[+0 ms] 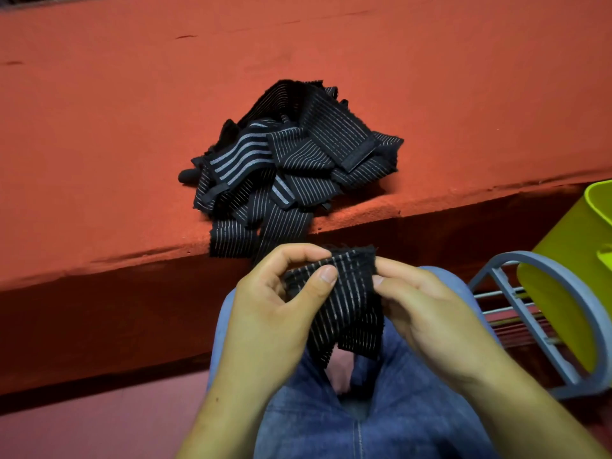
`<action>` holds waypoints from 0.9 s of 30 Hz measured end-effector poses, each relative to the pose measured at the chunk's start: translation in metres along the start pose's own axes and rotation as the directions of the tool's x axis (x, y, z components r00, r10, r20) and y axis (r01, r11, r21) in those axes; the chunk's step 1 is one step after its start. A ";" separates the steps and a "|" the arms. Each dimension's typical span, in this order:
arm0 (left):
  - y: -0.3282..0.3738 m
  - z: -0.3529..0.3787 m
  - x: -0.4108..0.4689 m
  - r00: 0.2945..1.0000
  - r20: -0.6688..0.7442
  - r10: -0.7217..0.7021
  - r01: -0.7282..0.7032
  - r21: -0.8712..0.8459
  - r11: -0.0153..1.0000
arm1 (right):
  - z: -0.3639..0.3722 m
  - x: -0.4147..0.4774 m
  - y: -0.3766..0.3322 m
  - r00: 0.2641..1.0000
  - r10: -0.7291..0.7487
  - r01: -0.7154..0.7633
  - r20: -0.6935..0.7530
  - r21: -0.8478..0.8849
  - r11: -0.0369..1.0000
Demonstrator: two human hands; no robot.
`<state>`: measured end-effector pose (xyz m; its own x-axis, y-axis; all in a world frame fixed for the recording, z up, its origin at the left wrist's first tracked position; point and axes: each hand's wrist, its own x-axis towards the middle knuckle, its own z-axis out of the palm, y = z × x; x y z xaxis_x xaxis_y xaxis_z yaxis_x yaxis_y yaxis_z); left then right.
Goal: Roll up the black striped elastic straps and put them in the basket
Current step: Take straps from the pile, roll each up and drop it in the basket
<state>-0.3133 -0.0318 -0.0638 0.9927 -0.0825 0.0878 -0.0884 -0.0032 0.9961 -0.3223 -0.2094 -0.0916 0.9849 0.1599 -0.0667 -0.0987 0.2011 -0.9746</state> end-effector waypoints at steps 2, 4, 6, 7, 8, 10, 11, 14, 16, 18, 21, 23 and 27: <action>0.000 0.000 0.000 1.000 -0.003 0.006 -0.006 0.011 1.000 | 0.000 -0.001 -0.001 1.000 -0.004 0.004 0.015 -0.002 1.000; 0.000 0.000 0.000 1.000 -0.004 0.015 -0.015 0.029 0.999 | 0.001 -0.001 -0.003 0.999 -0.006 0.007 0.034 -0.027 1.000; 0.001 0.000 0.000 1.000 -0.005 0.025 -0.025 0.060 0.998 | 0.000 -0.002 -0.003 0.999 0.000 0.004 0.046 -0.067 0.998; 0.001 0.000 -0.001 1.000 -0.006 0.030 -0.029 0.075 0.997 | -0.001 -0.003 -0.004 0.999 0.005 -0.001 0.053 -0.085 0.996; 0.001 0.000 -0.001 0.999 -0.006 0.034 -0.034 0.088 0.996 | -0.002 -0.004 -0.004 0.998 0.009 -0.003 0.062 -0.104 0.995; 0.002 -0.001 -0.001 0.999 -0.006 0.045 -0.044 0.112 0.993 | -0.002 -0.006 -0.006 0.997 0.005 0.006 0.076 -0.147 0.989; 0.002 -0.001 -0.001 0.999 -0.007 0.050 -0.049 0.120 0.992 | -0.001 -0.006 -0.007 0.998 -0.007 0.018 0.067 -0.161 0.987; 0.002 -0.002 -0.002 0.998 -0.006 0.069 -0.067 0.167 0.984 | 0.003 -0.006 -0.006 0.996 -0.087 0.088 0.016 -0.285 0.954; 0.002 -0.003 -0.003 0.997 0.001 0.079 -0.078 0.206 0.976 | 0.004 -0.005 -0.003 0.989 -0.145 0.136 0.005 -0.386 0.913; 0.001 -0.004 -0.003 0.997 0.001 0.083 -0.081 0.254 0.964 | 0.004 -0.004 -0.002 0.984 -0.180 0.162 -0.002 -0.418 0.894; -0.002 -0.007 -0.002 0.993 -0.020 0.113 -0.099 0.339 0.935 | 0.002 -0.004 -0.004 0.982 -0.189 0.175 -0.004 -0.363 0.915; -0.003 -0.010 0.000 0.992 -0.056 0.109 -0.084 0.337 0.938 | 0.000 -0.004 -0.006 0.982 -0.191 0.177 -0.004 -0.353 0.919; -0.001 -0.013 0.002 0.999 0.021 0.045 -0.049 0.276 0.960 | -0.005 -0.003 -0.006 0.987 -0.160 0.151 0.010 -0.393 0.907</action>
<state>-0.3105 -0.0185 -0.0642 0.9858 -0.1034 0.1327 -0.1564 -0.2738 0.9490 -0.3245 -0.2156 -0.0867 0.9865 0.1354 0.0924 0.1154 -0.1733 -0.9781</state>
